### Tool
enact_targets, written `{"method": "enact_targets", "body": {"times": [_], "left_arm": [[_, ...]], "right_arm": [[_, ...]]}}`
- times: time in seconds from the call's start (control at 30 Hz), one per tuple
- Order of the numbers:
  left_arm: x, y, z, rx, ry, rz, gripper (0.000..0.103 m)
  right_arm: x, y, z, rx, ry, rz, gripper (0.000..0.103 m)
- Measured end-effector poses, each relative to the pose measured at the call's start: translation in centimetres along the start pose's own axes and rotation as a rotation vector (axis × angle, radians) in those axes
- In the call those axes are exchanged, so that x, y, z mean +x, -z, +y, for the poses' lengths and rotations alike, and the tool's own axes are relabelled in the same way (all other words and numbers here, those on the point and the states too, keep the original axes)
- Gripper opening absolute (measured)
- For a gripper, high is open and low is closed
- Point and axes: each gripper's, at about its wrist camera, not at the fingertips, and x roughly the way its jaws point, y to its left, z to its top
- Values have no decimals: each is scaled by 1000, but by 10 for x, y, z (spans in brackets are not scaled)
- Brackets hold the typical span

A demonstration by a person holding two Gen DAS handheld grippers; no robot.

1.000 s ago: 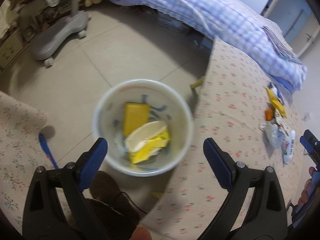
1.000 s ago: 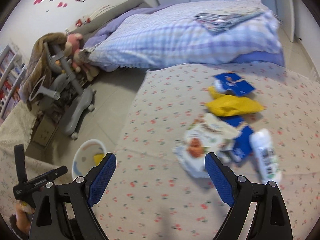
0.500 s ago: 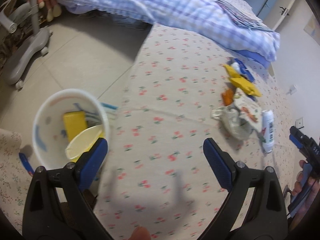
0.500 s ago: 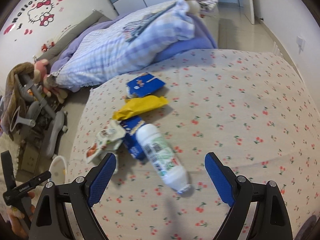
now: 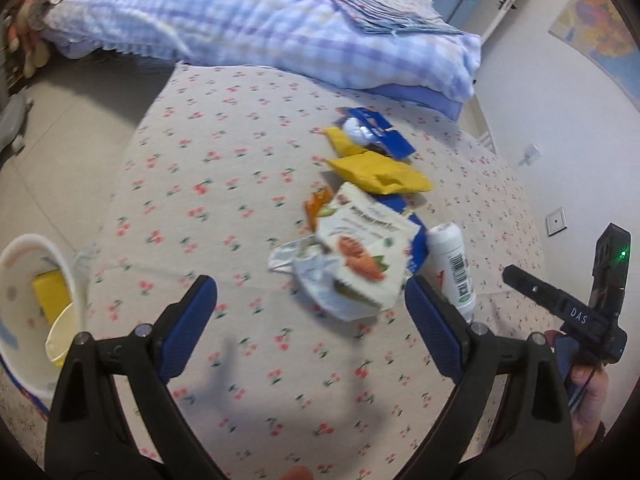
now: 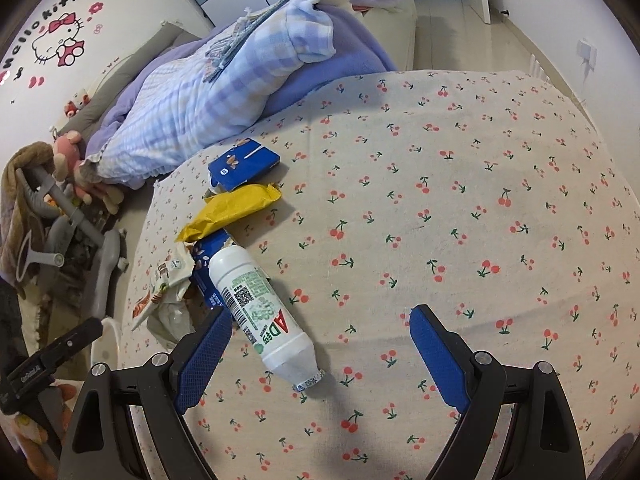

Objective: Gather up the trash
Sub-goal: 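Grasp the pecan snack bag with the left tool while the right tool approaches the white AD bottle, then close the right tool around the white AD milk bottle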

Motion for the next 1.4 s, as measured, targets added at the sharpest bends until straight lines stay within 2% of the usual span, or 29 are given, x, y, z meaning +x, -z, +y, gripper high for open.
{"method": "enact_targets", "body": {"times": [0.17,0.23,0.3,0.37,0.47,0.6,0.77,1.0,1.1,1.4], "left_arm": [[17,-7,-9,20,26,2,91],[24,-7,-12,26,26,14,88],[30,-7,-15,30,24,28,80],[30,-5,-18,37,25,34,76],[23,-3,-28,83,22,9,76],[17,-4,-41,196,-27,-37,75],[27,-1,-48,279,-55,-4,66],[31,5,-55,350,-98,7,62],[32,8,-58,386,-134,5,55],[32,14,-64,453,-170,3,55]], "right_arm": [[8,2,0,9,-15,24,92],[11,2,0,8,-14,31,92],[13,2,0,12,-14,37,92],[15,3,-1,14,-17,42,92],[16,3,-2,17,-18,45,92],[21,2,-1,18,-25,56,92],[27,1,-2,24,-26,68,92],[28,3,0,27,-42,82,92],[31,5,3,17,-38,95,92],[33,6,10,0,-33,100,92]]}}
